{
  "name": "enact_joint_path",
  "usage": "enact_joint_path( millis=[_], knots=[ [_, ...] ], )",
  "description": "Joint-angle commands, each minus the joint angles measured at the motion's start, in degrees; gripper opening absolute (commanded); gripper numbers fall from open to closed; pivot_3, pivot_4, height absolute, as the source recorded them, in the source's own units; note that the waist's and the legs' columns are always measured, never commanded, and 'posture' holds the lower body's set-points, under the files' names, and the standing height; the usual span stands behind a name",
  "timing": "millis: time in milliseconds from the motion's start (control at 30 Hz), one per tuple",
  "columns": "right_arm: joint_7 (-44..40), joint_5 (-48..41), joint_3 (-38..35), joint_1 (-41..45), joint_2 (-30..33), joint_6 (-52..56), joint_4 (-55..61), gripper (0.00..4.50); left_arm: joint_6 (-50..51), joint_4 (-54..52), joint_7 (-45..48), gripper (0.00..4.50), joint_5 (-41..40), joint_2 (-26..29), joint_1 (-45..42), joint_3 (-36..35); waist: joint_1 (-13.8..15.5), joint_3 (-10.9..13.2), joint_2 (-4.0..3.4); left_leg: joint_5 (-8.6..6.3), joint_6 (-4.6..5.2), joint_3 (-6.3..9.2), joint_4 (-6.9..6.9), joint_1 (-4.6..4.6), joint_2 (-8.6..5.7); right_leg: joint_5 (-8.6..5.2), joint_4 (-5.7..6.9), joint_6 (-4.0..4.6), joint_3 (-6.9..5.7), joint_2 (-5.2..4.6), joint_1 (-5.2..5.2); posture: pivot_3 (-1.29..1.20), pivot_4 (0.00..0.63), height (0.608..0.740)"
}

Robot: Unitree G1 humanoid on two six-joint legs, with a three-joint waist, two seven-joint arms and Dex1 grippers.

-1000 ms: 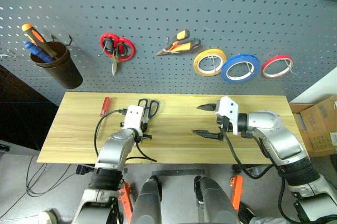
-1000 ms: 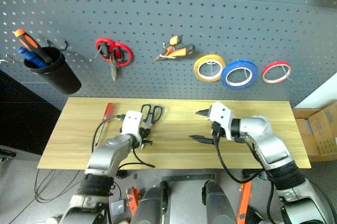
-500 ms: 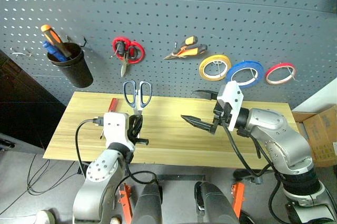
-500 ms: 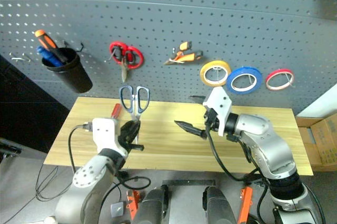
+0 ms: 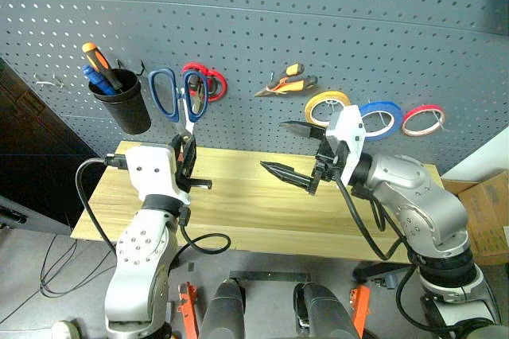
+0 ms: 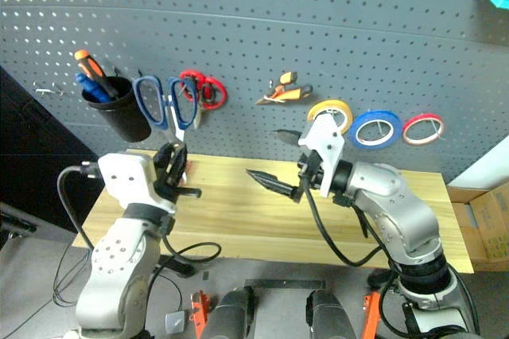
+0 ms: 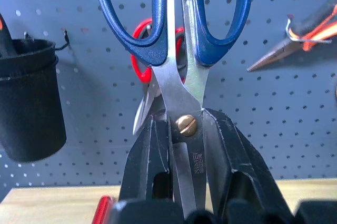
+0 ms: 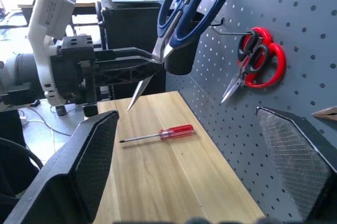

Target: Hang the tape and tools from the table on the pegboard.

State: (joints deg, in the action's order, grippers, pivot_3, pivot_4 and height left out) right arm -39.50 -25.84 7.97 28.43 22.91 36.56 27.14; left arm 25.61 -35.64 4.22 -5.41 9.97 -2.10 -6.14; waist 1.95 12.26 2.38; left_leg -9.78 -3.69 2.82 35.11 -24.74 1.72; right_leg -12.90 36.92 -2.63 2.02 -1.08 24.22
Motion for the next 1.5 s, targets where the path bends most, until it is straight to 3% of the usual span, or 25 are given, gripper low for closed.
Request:
enact_joint_path(
  millis=[33, 667, 1200, 1233, 1267, 1500],
  knots=[
    [1.01, 0.15, -1.22, 1.60, -0.21, -1.44, 0.45, 4.50, -2.38, 2.34, -0.19, 0.50, -0.90, -0.20, -3.47, -1.71, -0.02, -0.20, 0.00, 0.00, 0.00, 0.00, 0.00, 0.00, 0.00, 0.01, 0.01, -0.01, 0.01, 0.00, 0.00, 0.16, 0.106, 0.740],
    [4.97, -0.43, -2.03, 0.04, 0.27, -0.35, 1.57, 4.50, -1.88, 15.33, 2.87, 0.50, -4.76, -0.78, -12.22, -2.34, -0.39, -1.08, 0.06, 0.04, 0.05, -0.04, 0.11, 0.12, 0.00, 0.06, 0.15, -0.04, 0.08, 0.02, -0.12, 0.11, 0.100, 0.740],
    [6.85, -0.69, -1.87, -0.46, 0.60, 0.59, 2.73, 4.50, -4.59, 27.83, 5.27, 0.50, -4.34, 4.24, -19.94, -3.81, -0.59, -1.15, 0.05, 0.05, 0.08, -0.06, 0.55, 0.11, 0.00, 0.15, 0.33, -0.12, 0.12, 0.04, -0.18, 0.09, 0.111, 0.740],
    [6.90, -0.72, -1.90, -0.53, 0.63, 0.67, 2.87, 4.50, -4.55, 27.87, 5.32, 1.22, -4.46, 4.25, -20.03, -3.95, -0.59, -1.15, 0.05, 0.05, 0.08, -0.06, 0.59, 0.10, 0.00, 0.15, 0.35, -0.12, 0.11, 0.04, -0.18, 0.09, 0.113, 0.740],
    [6.93, -0.76, -1.96, -0.55, 0.66, 0.77, 2.92, 4.50, -4.38, 27.86, 5.66, 1.39, -4.88, 4.21, -20.07, -4.08, -0.60, -1.15, 0.05, 0.05, 0.08, -0.06, 0.63, 0.10, 0.00, 0.17, 0.35, -0.12, 0.12, 0.04, -0.20, 0.09, 0.113, 0.740],
    [7.00, -0.90, -2.05, -0.94, 1.02, 1.00, 2.62, 4.50, -3.60, 27.38, 6.40, 3.70, -6.51, 4.03, -19.86, -4.35, -0.61, -1.15, 0.05, 0.08, 0.15, -0.06, 0.76, 0.11, 0.01, 0.26, 0.33, -0.03, 0.15, 0.04, -0.24, 0.09, 0.126, 0.740]
  ],
)
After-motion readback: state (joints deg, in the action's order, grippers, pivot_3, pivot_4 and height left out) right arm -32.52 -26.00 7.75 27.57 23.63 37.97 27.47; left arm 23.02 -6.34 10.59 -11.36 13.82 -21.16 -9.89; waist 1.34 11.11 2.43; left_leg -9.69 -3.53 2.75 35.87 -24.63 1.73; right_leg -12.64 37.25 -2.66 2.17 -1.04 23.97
